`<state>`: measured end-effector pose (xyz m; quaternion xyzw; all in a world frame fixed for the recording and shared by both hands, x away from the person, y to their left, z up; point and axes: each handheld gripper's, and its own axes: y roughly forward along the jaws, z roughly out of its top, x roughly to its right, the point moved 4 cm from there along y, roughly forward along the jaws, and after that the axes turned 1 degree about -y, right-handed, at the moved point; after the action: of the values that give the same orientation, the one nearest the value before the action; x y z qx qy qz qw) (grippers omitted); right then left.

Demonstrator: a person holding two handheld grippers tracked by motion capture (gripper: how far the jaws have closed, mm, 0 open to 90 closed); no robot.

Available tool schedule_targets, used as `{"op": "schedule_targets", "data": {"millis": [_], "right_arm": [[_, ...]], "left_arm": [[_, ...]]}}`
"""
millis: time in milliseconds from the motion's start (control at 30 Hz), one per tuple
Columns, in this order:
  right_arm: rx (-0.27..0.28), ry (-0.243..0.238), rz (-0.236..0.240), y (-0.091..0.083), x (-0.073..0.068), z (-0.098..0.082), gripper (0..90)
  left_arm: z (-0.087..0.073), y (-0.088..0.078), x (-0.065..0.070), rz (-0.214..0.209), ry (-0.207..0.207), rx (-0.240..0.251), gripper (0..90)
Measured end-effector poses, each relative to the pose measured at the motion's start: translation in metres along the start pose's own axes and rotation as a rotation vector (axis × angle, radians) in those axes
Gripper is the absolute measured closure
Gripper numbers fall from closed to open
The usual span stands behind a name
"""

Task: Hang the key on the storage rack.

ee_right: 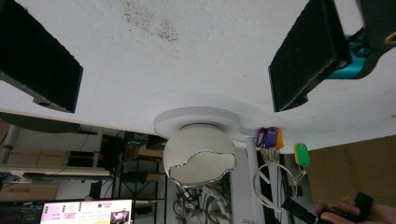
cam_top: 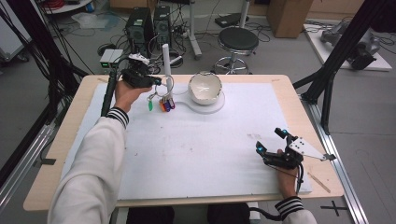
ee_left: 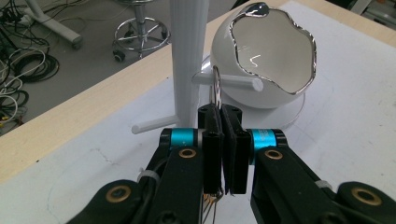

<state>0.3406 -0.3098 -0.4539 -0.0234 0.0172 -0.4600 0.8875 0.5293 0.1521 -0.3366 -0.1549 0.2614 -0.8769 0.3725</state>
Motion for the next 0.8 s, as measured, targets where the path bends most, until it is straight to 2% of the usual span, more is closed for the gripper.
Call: {"op": "schedule_targets", "data": {"millis": [333, 400, 467, 533, 633, 667, 733, 800], "right_arm": [[0.0, 0.004, 0.0, 0.0, 0.0, 0.0, 2.4], [0.002, -0.002, 0.0, 0.0, 0.0, 0.0, 2.4], [0.001, 0.001, 0.001, 0.0, 0.0, 0.0, 2.4], [0.002, -0.002, 0.0, 0.0, 0.0, 0.0, 2.4], [0.0, 0.004, 0.0, 0.0, -0.001, 0.0, 2.4], [0.002, 0.003, 0.002, 0.0, -0.001, 0.0, 2.4], [0.003, -0.003, 0.005, 0.0, -0.001, 0.0, 2.4], [0.004, 0.0, 0.004, 0.0, -0.001, 0.0, 2.4]], "left_arm": [[-0.001, 0.002, -0.002, 0.002, -0.011, 0.001, 86.3], [-0.002, 0.001, -0.002, 0.003, -0.008, -0.009, 86.1], [-0.002, 0.001, -0.002, 0.01, 0.009, 0.002, 84.4], [-0.003, -0.001, -0.003, 0.021, 0.02, 0.046, 78.9], [-0.009, -0.003, -0.004, 0.071, 0.04, 0.081, 73.2], [-0.012, -0.005, -0.005, 0.098, 0.053, 0.08, 67.0], [-0.016, -0.008, -0.005, 0.125, 0.067, 0.086, 58.8], [-0.02, -0.012, -0.006, 0.135, 0.056, 0.117, 47.1]]}}
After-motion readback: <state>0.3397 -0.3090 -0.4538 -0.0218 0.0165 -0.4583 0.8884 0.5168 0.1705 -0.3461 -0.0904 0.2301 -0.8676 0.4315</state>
